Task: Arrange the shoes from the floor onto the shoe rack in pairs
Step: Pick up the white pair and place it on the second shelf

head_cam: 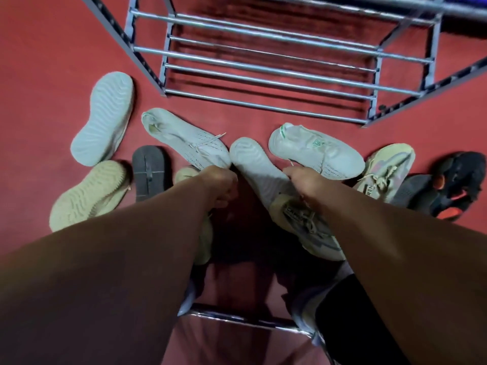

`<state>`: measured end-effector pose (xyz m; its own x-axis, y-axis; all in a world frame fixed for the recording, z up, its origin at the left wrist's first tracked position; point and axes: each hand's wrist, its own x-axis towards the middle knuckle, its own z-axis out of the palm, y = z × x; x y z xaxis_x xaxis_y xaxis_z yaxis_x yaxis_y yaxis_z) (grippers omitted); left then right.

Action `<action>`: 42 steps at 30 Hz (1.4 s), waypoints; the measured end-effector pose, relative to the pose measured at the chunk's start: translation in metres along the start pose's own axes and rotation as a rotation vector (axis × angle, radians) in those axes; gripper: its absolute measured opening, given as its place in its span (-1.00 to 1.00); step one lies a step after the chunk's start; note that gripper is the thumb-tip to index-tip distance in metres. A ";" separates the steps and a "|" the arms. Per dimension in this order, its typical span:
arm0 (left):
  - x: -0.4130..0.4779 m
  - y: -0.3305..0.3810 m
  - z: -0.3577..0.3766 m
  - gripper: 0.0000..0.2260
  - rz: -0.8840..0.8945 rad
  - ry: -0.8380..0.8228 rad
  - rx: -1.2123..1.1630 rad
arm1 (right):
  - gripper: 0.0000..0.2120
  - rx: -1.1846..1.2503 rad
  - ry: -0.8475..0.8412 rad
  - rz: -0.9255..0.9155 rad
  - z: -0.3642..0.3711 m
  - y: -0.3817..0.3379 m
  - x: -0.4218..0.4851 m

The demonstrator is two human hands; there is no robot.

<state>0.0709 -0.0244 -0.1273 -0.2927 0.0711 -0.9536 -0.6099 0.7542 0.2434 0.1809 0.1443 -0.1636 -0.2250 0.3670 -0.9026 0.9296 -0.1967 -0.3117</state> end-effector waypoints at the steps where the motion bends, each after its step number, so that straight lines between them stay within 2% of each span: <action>1: 0.001 -0.001 0.002 -0.90 -0.014 -0.002 0.011 | -0.75 -0.020 -0.029 -0.007 0.003 0.002 0.001; 4: 0.003 -0.003 0.006 -0.93 -0.034 -0.034 -0.001 | -0.90 0.014 -0.073 -0.012 0.008 0.007 0.001; 9: 0.009 -0.003 0.011 -0.97 -0.040 -0.101 -0.026 | -0.79 0.047 -0.082 0.031 0.003 0.008 -0.001; 14: 0.017 -0.007 0.021 -0.74 -0.036 -0.118 0.023 | -0.75 0.013 -0.279 0.081 0.009 0.016 -0.013; 19: 0.005 -0.006 0.018 -0.89 -0.014 -0.243 -0.073 | -0.61 0.139 -0.495 0.000 0.023 0.004 -0.016; 21: 0.000 -0.003 0.011 -0.85 0.021 -0.287 -0.194 | -0.58 0.190 -0.571 -0.011 0.022 0.001 -0.015; 26: 0.002 0.007 0.000 -0.82 0.198 -0.097 -0.338 | -0.39 0.245 -0.653 -0.082 0.024 -0.012 -0.023; 28: 0.010 0.009 -0.001 -0.78 0.265 -0.007 -0.365 | -0.47 0.290 -0.613 -0.083 0.024 -0.018 -0.025; 30: 0.020 0.009 -0.001 -0.66 0.301 0.049 -0.372 | -0.60 0.338 -0.515 -0.083 0.020 -0.024 -0.023; 32: 0.025 0.008 -0.002 -0.54 0.291 0.090 -0.371 | -0.69 0.358 -0.363 -0.075 0.014 -0.026 -0.017; 34: 0.032 0.004 -0.006 -0.46 0.266 0.115 -0.355 | -0.70 0.374 -0.187 -0.028 0.006 -0.022 -0.004; 38: 0.044 -0.003 -0.014 -0.46 0.261 0.085 -0.328 | -0.77 0.406 0.064 0.043 -0.011 -0.013 0.015; 42: 0.045 -0.002 -0.015 -0.63 0.278 0.022 -0.183 | -0.71 0.258 0.257 -0.118 -0.027 -0.031 0.022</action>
<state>0.0480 -0.0330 -0.1680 -0.4810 0.2416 -0.8428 -0.6259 0.5784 0.5231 0.1554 0.1831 -0.1653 -0.2147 0.6104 -0.7624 0.7903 -0.3501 -0.5028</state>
